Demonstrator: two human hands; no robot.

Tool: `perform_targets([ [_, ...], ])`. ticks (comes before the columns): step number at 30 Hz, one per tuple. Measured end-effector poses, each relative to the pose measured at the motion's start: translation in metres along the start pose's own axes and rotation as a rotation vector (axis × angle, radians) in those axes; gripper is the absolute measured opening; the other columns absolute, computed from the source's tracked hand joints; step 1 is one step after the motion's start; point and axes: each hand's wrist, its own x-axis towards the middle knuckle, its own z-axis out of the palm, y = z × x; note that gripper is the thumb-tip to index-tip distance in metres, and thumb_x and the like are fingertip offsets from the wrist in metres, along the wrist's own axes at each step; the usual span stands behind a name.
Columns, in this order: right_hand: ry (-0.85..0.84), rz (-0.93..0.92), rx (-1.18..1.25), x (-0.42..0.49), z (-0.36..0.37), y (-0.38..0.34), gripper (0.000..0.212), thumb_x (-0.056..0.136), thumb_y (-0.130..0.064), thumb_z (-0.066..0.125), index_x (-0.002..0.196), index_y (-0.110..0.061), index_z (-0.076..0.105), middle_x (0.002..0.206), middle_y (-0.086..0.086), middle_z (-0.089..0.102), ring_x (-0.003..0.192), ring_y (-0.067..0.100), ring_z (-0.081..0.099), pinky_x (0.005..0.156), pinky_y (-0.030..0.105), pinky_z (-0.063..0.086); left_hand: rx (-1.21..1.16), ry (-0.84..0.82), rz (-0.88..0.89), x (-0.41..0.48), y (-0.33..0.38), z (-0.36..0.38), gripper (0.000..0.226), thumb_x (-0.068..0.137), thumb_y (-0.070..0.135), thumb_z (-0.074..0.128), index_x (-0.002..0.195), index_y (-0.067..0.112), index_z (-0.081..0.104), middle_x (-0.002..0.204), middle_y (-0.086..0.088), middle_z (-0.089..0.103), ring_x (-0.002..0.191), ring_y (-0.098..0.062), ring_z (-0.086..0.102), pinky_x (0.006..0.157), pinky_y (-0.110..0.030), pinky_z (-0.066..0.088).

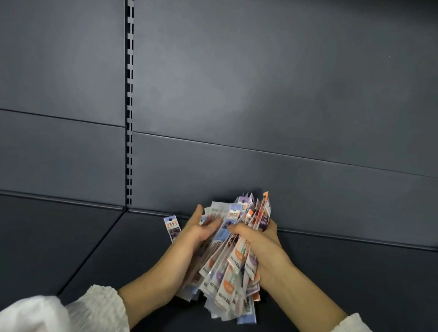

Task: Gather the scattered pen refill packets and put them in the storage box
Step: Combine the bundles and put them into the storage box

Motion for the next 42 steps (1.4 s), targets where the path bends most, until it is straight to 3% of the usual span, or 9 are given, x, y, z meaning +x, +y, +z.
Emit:
perform_targets([
  [3,0.000,-0.012,0.014,0.000,-0.003,-0.002,0.062,0.075,0.001,0.074,0.123,-0.023,0.041,0.096,0.015,0.069,0.073,0.027,0.073,0.056,0.035,0.057,-0.052,0.158,-0.055,-0.007,0.012,0.004,0.061,0.098,0.036,0.044,0.150,0.031,0.011,0.137,0.017,0.032,0.116,-0.013,0.052,0.088,-0.024,0.042],
  [6,-0.023,-0.057,0.022,-0.002,-0.004,-0.007,0.060,0.076,-0.001,0.073,0.123,-0.025,0.043,0.097,0.013,0.070,0.072,0.024,0.074,0.055,0.034,0.057,-0.069,0.305,0.042,-0.028,0.021,0.011,0.054,0.098,0.043,0.043,0.147,0.040,0.021,0.147,0.012,0.032,0.130,-0.008,0.039,0.112,-0.036,0.031],
  [9,-0.051,-0.102,0.042,-0.004,-0.005,-0.012,0.059,0.077,-0.003,0.073,0.121,-0.029,0.044,0.097,0.011,0.071,0.072,0.022,0.074,0.058,0.036,0.058,-0.045,0.526,0.022,-0.046,0.025,-0.004,0.061,0.095,0.041,0.048,0.149,0.034,0.021,0.154,0.004,0.023,0.142,-0.016,0.022,0.117,-0.045,0.022],
  [14,-0.132,-0.206,0.036,-0.015,0.002,-0.014,0.062,0.080,-0.001,0.071,0.125,-0.032,0.042,0.101,0.009,0.070,0.076,0.020,0.075,0.058,0.033,0.058,-0.319,0.033,-0.030,-0.041,0.040,-0.002,0.056,0.081,0.064,0.053,0.125,0.031,0.060,0.120,0.001,0.069,0.109,-0.017,0.066,0.098,-0.039,0.049],
  [18,-0.138,-0.433,-0.056,-0.024,0.014,-0.023,0.076,0.078,0.001,0.072,0.133,-0.038,0.035,0.110,0.002,0.068,0.090,0.014,0.072,0.069,0.032,0.060,-0.246,-0.047,0.129,-0.049,0.042,0.006,0.063,0.077,0.060,0.060,0.135,0.045,0.039,0.128,0.019,0.060,0.114,0.003,0.059,0.088,-0.020,0.050],
  [25,-0.210,-0.806,-0.226,-0.032,0.036,-0.031,0.089,0.080,-0.002,0.072,0.134,-0.046,0.017,0.127,-0.021,0.049,0.111,-0.006,0.057,0.081,0.012,0.051,-0.128,-0.117,0.297,-0.046,0.052,-0.006,0.096,0.070,-0.010,0.077,0.144,0.021,0.025,0.132,-0.007,0.057,0.119,-0.015,0.059,0.088,-0.026,0.052],
  [30,-0.345,-0.792,-0.225,-0.036,0.046,-0.025,0.084,0.082,-0.029,0.061,0.143,-0.041,0.005,0.114,-0.047,0.050,0.114,-0.010,0.056,0.087,0.011,0.048,-0.102,-0.076,0.290,-0.049,0.050,-0.009,0.093,0.068,-0.015,0.076,0.141,0.019,0.029,0.125,-0.005,0.061,0.112,-0.012,0.063,0.084,-0.022,0.053],
  [36,-0.430,-0.647,-0.199,-0.037,0.044,-0.026,0.056,0.084,-0.043,0.047,0.132,-0.052,0.020,0.130,-0.025,0.048,0.114,-0.011,0.055,0.085,0.009,0.048,-0.128,0.014,0.254,-0.049,0.047,-0.011,0.091,0.063,-0.005,0.078,0.139,0.019,0.033,0.126,-0.004,0.061,0.114,-0.010,0.062,0.085,-0.023,0.053],
  [42,-0.433,-0.521,-0.189,-0.035,0.039,-0.052,0.052,0.066,-0.041,0.070,0.116,-0.036,0.055,0.110,-0.009,0.071,0.102,0.008,0.069,0.089,0.031,0.056,-0.081,0.051,0.260,-0.049,0.056,-0.019,0.082,0.072,-0.020,0.068,0.133,0.026,0.038,0.117,0.005,0.062,0.104,0.002,0.063,0.077,-0.014,0.051],
])
